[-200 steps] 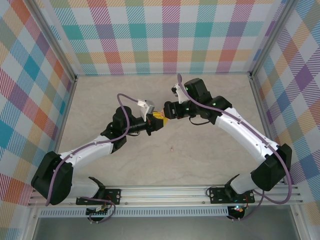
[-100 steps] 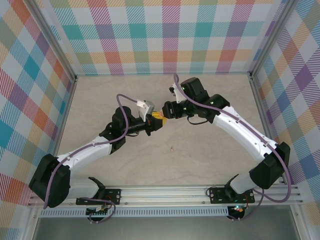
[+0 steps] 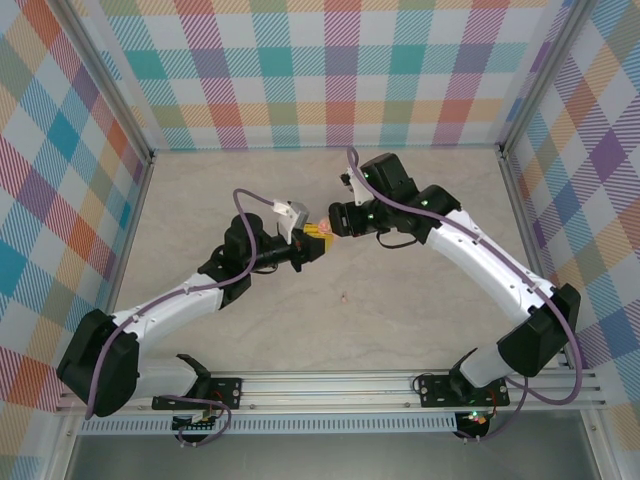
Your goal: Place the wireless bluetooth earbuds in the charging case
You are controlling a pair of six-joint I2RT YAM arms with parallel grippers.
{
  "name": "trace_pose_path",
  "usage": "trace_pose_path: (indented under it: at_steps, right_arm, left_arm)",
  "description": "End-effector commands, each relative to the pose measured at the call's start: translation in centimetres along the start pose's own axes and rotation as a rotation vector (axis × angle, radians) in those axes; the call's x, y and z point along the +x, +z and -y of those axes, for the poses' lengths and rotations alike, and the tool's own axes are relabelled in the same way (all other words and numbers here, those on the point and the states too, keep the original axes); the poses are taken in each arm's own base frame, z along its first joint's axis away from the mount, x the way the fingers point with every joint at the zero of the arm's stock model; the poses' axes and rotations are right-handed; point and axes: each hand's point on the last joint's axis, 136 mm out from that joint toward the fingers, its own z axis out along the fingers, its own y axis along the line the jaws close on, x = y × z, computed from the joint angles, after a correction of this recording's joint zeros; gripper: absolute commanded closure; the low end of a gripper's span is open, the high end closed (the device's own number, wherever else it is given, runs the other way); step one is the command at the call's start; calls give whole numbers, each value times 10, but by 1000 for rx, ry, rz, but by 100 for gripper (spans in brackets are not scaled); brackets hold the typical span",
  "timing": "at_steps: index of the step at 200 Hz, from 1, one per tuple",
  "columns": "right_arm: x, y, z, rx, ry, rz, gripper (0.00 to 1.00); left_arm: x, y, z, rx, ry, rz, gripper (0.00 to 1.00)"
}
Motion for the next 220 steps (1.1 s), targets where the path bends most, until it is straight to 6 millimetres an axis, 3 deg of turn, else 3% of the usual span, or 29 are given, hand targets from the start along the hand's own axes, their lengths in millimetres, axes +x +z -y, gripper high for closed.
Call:
trace_pose_path:
  at_steps: [1,143,220]
  right_arm:
    - [4,4,6,36,-5,-38,60]
    - [1,3,3,32,7,-21,60]
    - [-4,-26,-3,19,-11,38,60]
  left_arm:
    - [-32,-7,18,52,77,93,93]
    - [-36,-8,38,161,107,97,93]
    - [-25,-4,14,41,84,62,93]
